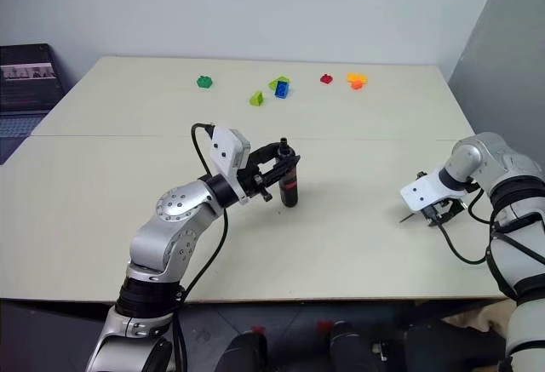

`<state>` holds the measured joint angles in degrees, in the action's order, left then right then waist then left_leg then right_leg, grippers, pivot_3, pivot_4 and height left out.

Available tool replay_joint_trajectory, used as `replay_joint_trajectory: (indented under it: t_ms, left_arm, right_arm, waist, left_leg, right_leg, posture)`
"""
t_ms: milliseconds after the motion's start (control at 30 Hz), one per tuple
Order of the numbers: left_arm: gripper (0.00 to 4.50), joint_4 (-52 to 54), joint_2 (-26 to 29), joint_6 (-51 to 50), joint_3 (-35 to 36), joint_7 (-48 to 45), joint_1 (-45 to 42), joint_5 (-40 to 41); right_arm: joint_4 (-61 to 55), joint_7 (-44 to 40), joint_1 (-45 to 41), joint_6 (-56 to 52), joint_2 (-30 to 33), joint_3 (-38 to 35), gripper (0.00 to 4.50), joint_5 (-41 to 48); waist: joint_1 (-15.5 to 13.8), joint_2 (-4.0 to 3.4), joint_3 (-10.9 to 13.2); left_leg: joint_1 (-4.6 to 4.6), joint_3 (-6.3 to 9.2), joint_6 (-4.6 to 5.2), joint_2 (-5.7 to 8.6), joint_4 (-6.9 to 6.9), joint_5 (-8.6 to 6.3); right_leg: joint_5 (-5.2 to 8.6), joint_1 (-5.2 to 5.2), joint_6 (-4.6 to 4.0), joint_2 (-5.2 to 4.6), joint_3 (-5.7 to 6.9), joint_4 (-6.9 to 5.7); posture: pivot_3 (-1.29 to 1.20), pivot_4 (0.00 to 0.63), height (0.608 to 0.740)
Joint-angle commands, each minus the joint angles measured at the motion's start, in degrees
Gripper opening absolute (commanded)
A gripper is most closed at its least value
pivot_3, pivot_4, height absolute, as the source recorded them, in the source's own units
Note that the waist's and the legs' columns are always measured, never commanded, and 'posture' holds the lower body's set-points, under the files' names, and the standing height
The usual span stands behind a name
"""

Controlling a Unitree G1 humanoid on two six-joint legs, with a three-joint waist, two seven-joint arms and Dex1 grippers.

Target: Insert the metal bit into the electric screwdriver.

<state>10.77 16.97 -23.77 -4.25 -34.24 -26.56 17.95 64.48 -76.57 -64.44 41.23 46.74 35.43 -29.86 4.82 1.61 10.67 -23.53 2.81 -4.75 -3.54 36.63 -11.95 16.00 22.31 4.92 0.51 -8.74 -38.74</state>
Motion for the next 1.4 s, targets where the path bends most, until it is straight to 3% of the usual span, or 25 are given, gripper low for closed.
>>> replay_joint_trajectory:
  t_ms: [33,200,500,633,900,1167,1300,1400]
  left_arm:
    - [1.62,1.7,-0.1,-0.6,0.0,0.3,0.2,0.6]
    - [1.62,1.8,-0.2,-0.8,0.0,0.6,0.2,0.5]
    - [1.62,1.6,0.0,-0.4,0.1,0.6,0.2,0.7]
    - [1.62,1.8,-0.4,-0.2,0.3,0.7,0.0,1.1]
    - [1.62,2.2,-4.5,-2.9,2.7,2.5,-5.7,5.6]
    - [1.62,4.9,-7.2,1.2,-0.9,3.2,-5.4,3.5]
    - [1.62,4.2,-7.5,1.4,-3.8,5.3,-3.6,-0.1]
    - [1.62,3.6,-8.2,1.7,-4.5,7.1,-3.6,-1.9]
  right_arm:
    - [2.3,2.6,-1.6,1.1,-0.7,-0.1,3.04,-2.0]
    - [3.7,3.1,-2.0,0.7,-1.5,-0.6,1.94,-2.8]
    - [3.9,2.7,-2.5,-0.3,-2.5,-1.8,0.00,-2.2]
    - [3.0,0.5,-2.8,-1.2,-2.2,-4.2,0.00,0.5]
    - [-4.5,-8.4,-1.5,-10.7,-0.7,-15.6,0.00,14.6]
    - [-29.7,-8.0,8.8,-41.9,0.5,-31.1,0.00,33.4]
    - [-47.8,0.7,15.3,-61.2,-2.7,-40.2,0.00,45.2]
    - [-57.0,6.5,17.8,-69.7,-5.4,-43.5,0.00,50.7]
  waist:
    - [0.1,0.00,0.0]
    - [0.4,0.02,0.0]
    - [1.6,0.01,0.0]
    - [1.7,-0.03,0.0]
    - [1.6,-0.07,0.3]
    - [1.1,-0.11,0.3]
    - [0.9,-0.12,0.3]
    - [0.7,-0.14,0.3]
  left_leg:
    - [0.12,-0.01,0.00,0.00,0.00,0.00]
    - [0.60,-0.04,0.00,0.00,-0.02,-0.01]
    - [0.61,-0.04,0.00,0.00,-0.07,-0.01]
    - [0.61,-0.03,-0.01,0.01,-0.14,-0.01]
    - [0.56,-0.02,0.00,0.02,-0.34,-0.01]
    - [0.46,0.08,0.00,0.00,-0.67,-0.01]
    - [0.37,0.10,0.00,0.00,-0.67,-0.02]
    - [0.31,0.11,0.00,0.01,-0.65,-0.02]
  right_leg:
    - [0.02,-0.11,0.03,0.00,-0.01,0.01]
    - [0.11,-0.58,0.04,0.00,-0.06,0.08]
    - [0.08,-0.60,0.10,0.00,-0.06,0.09]
    - [0.08,-0.58,0.10,0.00,-0.06,0.09]
    - [0.08,-0.51,0.10,0.00,-0.04,0.17]
    - [-0.04,-0.55,-0.08,-0.01,0.03,0.71]
    - [-0.03,-0.52,-0.08,-0.01,0.03,0.78]
    - [-0.01,-0.45,-0.03,-0.01,0.04,0.75]
  posture:
    - [0.00,0.150,0.740]
    - [0.00,0.150,0.740]
    - [0.00,0.150,0.740]
    - [0.00,0.150,0.740]
    - [0.00,0.150,0.740]
    - [0.00,0.150,0.740]
    - [0.00,0.150,0.740]
    - [0.00,0.150,0.740]
